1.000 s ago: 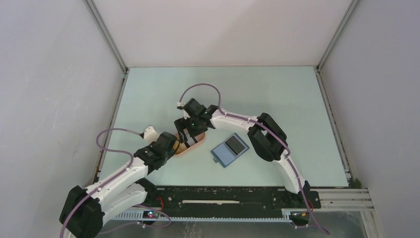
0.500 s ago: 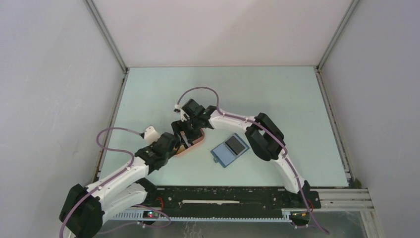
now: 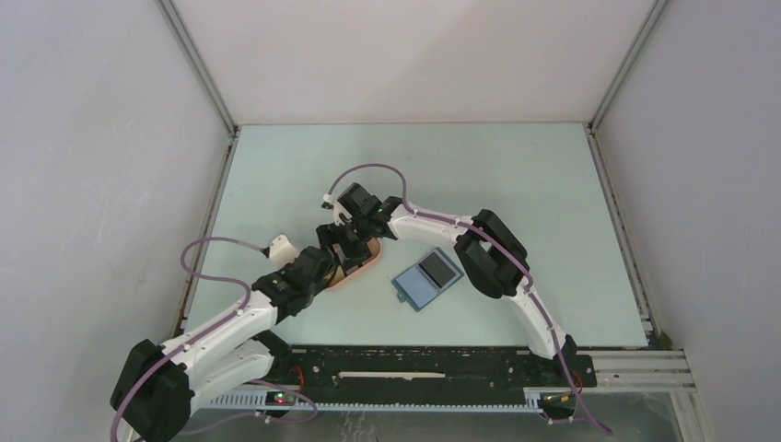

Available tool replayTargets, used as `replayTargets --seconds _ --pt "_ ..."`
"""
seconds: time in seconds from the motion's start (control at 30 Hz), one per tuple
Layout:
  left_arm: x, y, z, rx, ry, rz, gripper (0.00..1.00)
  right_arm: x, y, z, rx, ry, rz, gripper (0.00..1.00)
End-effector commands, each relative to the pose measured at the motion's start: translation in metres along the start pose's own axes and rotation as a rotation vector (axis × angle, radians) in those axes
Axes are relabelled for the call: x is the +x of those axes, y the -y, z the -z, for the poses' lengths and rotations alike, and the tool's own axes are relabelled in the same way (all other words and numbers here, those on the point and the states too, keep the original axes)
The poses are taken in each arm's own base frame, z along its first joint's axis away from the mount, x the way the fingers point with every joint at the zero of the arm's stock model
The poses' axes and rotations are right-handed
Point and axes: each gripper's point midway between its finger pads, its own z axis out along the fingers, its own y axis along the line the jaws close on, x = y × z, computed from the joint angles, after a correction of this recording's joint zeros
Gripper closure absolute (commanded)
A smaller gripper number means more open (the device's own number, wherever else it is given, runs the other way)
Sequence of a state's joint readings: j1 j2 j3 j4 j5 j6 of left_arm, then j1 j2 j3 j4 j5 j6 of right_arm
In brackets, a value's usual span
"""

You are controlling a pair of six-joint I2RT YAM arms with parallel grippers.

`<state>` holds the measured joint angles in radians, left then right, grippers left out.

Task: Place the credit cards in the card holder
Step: Pick up the credit card from the storage box.

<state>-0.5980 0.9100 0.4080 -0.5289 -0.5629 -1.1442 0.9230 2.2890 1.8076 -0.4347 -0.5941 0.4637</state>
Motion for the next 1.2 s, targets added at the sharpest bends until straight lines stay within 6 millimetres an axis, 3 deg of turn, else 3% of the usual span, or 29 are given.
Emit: replayTargets --seconds 0.0,0.13,0.43,0.8,1.17 --pt "-0.017 0.029 0.008 0.072 0.038 0.072 1.00 -0.015 0.008 0.004 0.052 0.059 -0.015 0.11" --pt "-0.017 0.031 0.008 0.078 0.035 0.072 1.00 -0.014 0.012 -0.001 0.033 0.045 -0.055 0.11" --pt "-0.013 0.034 0.007 0.082 0.022 0.068 1.00 -0.008 -0.002 -0.009 -0.074 -0.006 -0.112 0.14" --pt "-0.011 0.033 0.005 0.074 0.018 0.057 1.00 -0.014 -0.026 0.008 -0.212 -0.024 -0.107 0.23" --pt "-0.011 0.032 0.003 0.064 0.021 0.048 1.00 -0.016 -0.036 0.016 -0.269 -0.030 -0.107 0.33"
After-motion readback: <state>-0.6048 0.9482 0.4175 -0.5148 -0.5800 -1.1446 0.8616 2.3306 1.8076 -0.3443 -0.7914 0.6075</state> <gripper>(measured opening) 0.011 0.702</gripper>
